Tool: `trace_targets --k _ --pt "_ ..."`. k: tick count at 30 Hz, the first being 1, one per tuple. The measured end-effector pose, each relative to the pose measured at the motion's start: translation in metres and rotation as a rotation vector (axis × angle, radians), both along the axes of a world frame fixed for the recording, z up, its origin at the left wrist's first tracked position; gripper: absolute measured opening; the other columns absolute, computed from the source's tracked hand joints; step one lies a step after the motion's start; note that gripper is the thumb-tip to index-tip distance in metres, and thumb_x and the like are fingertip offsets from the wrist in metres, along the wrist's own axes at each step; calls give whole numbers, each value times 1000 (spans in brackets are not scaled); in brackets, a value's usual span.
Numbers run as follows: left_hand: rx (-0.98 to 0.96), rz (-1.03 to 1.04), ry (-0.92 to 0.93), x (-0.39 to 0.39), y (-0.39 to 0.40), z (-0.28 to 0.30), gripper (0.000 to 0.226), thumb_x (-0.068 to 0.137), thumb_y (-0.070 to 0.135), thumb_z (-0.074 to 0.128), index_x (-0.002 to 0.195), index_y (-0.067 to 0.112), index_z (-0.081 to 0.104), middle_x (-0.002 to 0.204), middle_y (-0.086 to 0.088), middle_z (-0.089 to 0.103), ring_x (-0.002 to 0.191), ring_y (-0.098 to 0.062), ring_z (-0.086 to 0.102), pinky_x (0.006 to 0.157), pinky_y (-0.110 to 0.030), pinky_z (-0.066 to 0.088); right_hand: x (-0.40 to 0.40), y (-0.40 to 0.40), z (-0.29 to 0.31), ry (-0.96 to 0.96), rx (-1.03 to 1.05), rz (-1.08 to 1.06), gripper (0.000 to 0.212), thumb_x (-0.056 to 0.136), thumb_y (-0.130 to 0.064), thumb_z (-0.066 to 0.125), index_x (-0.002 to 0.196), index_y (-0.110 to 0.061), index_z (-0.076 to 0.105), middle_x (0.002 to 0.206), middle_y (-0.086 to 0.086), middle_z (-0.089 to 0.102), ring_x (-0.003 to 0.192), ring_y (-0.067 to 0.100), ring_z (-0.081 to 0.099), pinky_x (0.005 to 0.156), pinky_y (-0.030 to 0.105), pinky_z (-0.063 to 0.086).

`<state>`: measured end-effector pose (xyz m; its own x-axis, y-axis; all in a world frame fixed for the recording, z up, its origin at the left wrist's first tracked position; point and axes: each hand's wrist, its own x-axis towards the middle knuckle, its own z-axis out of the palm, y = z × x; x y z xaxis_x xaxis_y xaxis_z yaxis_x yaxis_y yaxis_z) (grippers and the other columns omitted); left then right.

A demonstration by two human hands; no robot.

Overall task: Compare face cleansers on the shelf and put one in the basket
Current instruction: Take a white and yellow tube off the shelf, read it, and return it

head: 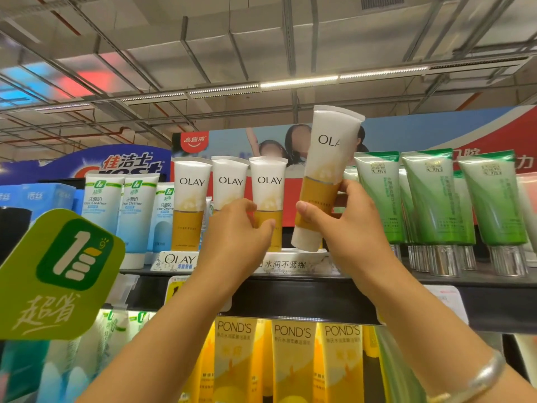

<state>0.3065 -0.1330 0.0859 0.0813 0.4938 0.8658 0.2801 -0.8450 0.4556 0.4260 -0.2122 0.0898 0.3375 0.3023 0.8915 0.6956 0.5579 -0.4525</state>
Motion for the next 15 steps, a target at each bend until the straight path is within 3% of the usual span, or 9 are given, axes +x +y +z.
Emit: trace_targets --k 5,10,13,15 --pt "-143 -298 -152 -9 -30 -24 5 85 34 63 82 29 64 85 3 68 80 -17 68 76 -39 56 -7 -21 -28 41 3 141 38 78 -24 74 110 -22 53 94 -16 61 77 -18 55 61 1 42" --pt "-332 -570 -251 -17 -61 -63 15 87 31 59 81 24 70 72 4 73 62 -4 69 52 -16 53 -20 -43 -56 99 -24 233 33 77 -27 74 104 -28 55 91 -9 67 81 -1 64 67 16 52" --pt "-435 -664 -290 -20 -75 -87 25 85 32 57 70 26 75 64 8 70 58 -1 65 53 -18 53 -29 -55 -73 134 -69 290 38 76 -24 74 108 -21 56 94 -6 68 81 4 66 71 25 56" --pt "-520 -726 -327 -21 -84 -106 21 76 38 58 68 30 76 66 6 71 60 -4 65 57 -22 55 -33 -62 -85 168 -83 327 39 75 -20 75 109 -17 56 94 -4 69 80 5 66 71 23 54"
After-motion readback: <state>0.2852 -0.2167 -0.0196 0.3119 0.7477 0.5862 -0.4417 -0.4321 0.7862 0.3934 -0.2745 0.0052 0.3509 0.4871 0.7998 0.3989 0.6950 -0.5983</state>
